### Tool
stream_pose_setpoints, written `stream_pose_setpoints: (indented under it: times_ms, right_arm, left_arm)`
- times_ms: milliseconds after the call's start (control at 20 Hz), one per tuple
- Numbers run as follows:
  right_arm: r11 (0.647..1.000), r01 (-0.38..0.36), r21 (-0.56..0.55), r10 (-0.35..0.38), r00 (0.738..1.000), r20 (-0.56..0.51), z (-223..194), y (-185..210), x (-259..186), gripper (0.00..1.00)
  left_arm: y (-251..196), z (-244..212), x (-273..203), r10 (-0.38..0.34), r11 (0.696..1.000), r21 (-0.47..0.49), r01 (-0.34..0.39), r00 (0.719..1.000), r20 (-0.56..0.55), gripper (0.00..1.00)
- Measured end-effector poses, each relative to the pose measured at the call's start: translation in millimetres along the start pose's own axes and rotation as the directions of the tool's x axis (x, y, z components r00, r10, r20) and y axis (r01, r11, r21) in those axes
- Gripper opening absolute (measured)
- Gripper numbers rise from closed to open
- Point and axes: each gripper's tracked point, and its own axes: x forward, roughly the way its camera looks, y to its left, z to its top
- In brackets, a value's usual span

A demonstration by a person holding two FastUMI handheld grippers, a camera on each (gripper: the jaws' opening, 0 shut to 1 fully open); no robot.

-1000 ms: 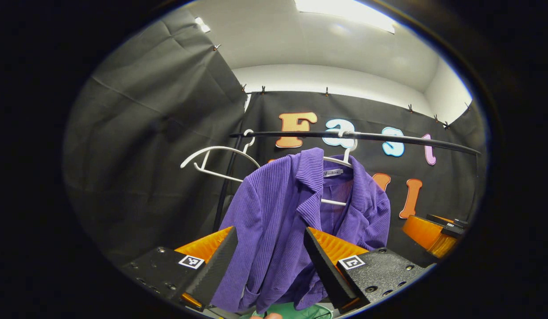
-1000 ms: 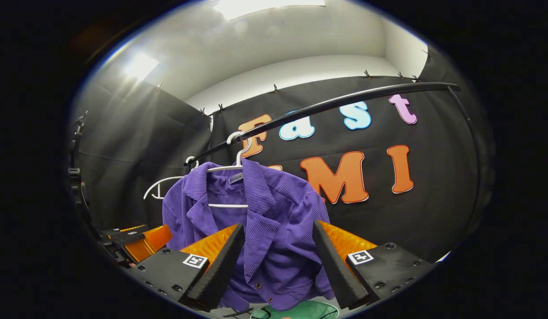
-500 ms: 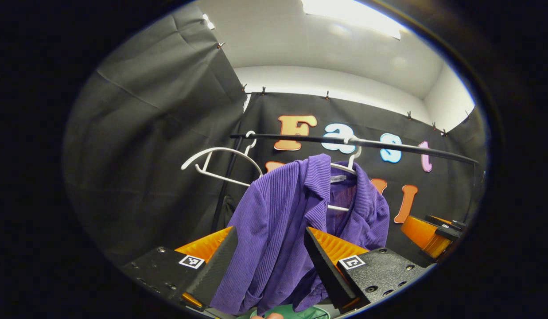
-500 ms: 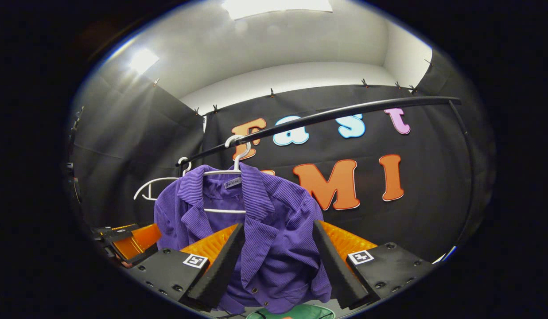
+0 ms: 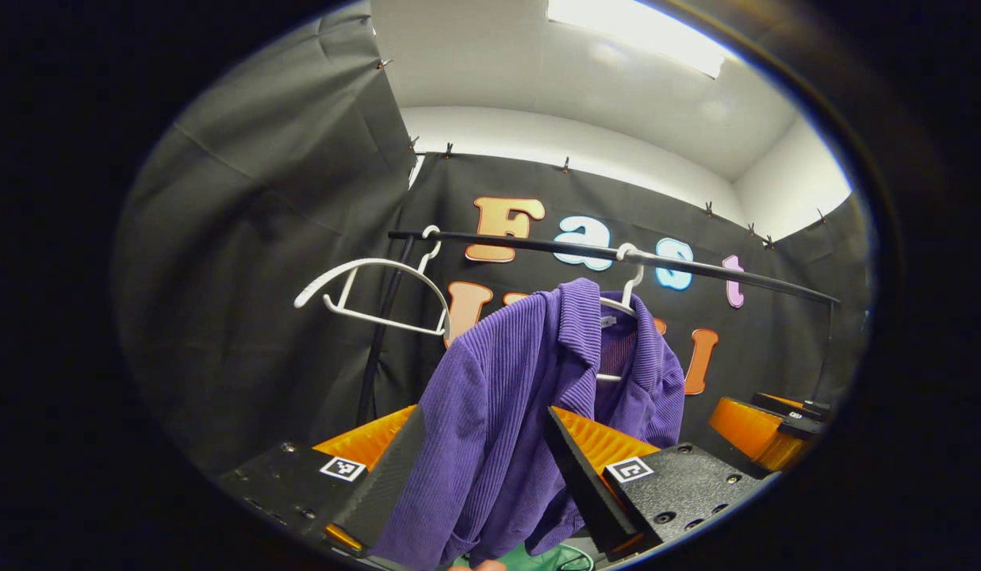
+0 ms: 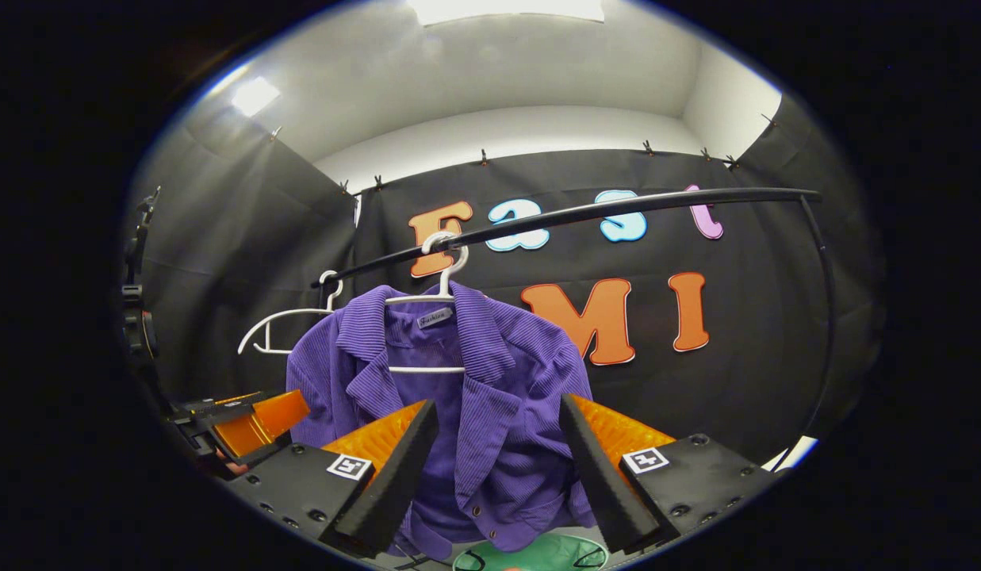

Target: Grasp the clothes on the hanger with both hands and then place them into the laundry hamper below.

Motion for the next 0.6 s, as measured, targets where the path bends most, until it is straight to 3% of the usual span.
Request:
stream_pose_setpoints:
  times_ms: [50,200,250,300,350,500,550,600]
  right_arm:
    - [1.000,0.004,-0.003,-0.004,1.000,0.018,4.0,-1.9,0.0,0.99]
    - [1.000,0.013,-0.026,-0.012,1.000,0.019,3.7,-12.8,3.1,0.97]
    - [1.000,0.013,-0.026,-0.013,1.000,0.013,1.2,-16.4,7.0,0.92]
    - [1.000,0.008,-0.016,-0.008,1.000,-0.001,-4.3,-18.5,13.3,0.98]
    - [1.000,-0.006,0.002,0.006,1.000,-0.025,-13.3,-16.9,19.3,0.98]
    - [0.998,-0.050,0.048,0.054,0.996,-0.073,-40.5,-10.0,44.0,0.98]
    - [0.996,-0.070,0.056,0.075,0.993,-0.089,-52.8,-4.7,51.2,0.93]
    - [0.993,-0.098,0.064,0.105,0.989,-0.106,-66.5,2.3,60.0,0.98]
  left_arm:
    - [2.3,2.7,-0.9,0.000,1.000,0.015,0.000,1.000,0.003,0.92]
    - [12.1,9.4,-4.1,0.044,0.997,0.055,-0.045,0.999,0.024,0.95]
    - [12.2,11.5,-5.9,0.051,0.997,0.064,-0.053,0.998,0.029,0.95]
    - [13.4,13.1,-6.8,0.058,0.996,0.068,-0.060,0.998,0.030,0.91]
    - [14.7,12.7,-7.2,0.065,0.996,0.065,-0.067,0.997,0.029,0.95]
    - [14.8,15.6,-11.7,0.092,0.995,0.034,-0.094,0.995,0.043,0.95]
    - [13.4,17.0,-14.8,0.104,0.994,0.024,-0.105,0.993,0.050,0.95]
    - [10.5,17.0,-19.0,0.119,0.993,0.017,-0.120,0.991,0.057,0.95]
